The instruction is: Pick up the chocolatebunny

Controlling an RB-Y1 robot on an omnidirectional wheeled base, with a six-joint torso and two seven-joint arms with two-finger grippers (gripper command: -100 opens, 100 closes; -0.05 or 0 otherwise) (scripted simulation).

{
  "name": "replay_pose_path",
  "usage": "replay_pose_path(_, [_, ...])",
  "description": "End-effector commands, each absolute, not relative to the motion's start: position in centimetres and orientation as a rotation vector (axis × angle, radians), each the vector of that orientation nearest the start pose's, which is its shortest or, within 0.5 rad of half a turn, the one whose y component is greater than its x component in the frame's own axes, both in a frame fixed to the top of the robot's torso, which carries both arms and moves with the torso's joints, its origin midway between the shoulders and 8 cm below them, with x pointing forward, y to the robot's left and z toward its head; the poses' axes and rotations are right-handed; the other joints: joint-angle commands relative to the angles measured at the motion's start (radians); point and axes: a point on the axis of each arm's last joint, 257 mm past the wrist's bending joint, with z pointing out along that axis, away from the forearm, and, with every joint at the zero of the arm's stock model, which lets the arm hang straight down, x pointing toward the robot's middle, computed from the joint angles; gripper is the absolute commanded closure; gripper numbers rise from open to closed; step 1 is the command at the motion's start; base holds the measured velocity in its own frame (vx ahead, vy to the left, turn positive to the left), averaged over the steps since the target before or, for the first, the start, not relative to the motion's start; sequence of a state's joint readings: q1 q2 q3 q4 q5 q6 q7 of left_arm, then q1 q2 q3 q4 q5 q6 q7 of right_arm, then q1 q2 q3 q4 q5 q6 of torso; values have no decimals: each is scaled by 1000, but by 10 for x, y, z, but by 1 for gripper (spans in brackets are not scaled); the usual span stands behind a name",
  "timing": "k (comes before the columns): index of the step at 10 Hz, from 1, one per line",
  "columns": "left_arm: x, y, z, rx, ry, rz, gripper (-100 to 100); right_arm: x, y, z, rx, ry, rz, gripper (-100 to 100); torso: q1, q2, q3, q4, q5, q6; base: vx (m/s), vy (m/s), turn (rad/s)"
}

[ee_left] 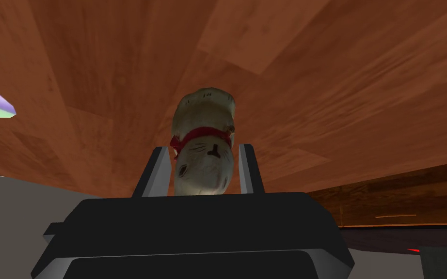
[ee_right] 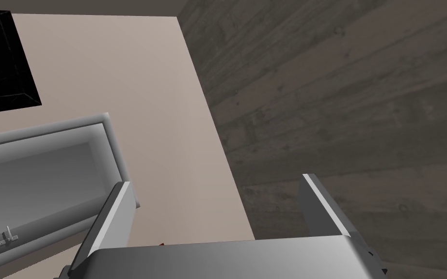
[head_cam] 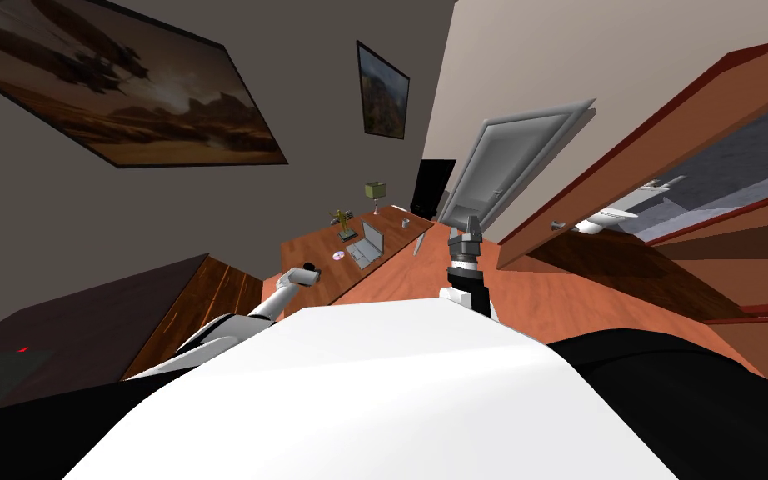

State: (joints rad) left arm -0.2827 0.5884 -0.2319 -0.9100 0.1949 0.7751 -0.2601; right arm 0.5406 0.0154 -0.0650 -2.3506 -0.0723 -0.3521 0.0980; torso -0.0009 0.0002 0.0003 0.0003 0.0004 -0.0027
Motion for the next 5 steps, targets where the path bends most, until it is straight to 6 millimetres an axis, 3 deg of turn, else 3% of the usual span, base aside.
replay_pose_path(1, [428, 506, -468, -1376, 2185, 164, 100, 344, -316, 15, 755, 659, 1155, 0, 0, 0, 0, 0, 0, 0, -2, -70, 124])
replay_pose_path(4, [433, 505, -463, -1366, 2192, 157, 100, 344, -316, 15, 755, 659, 1155, 0, -2, 0, 0, 0, -1, 1, -6, -51, 64])
replay_pose_path(5, [433, 505, -463, -1363, 2194, 158, 0, 344, -316, 15, 755, 659, 1155, 0, 0, 0, 0, 0, 0, 1, -1, -6, -2])
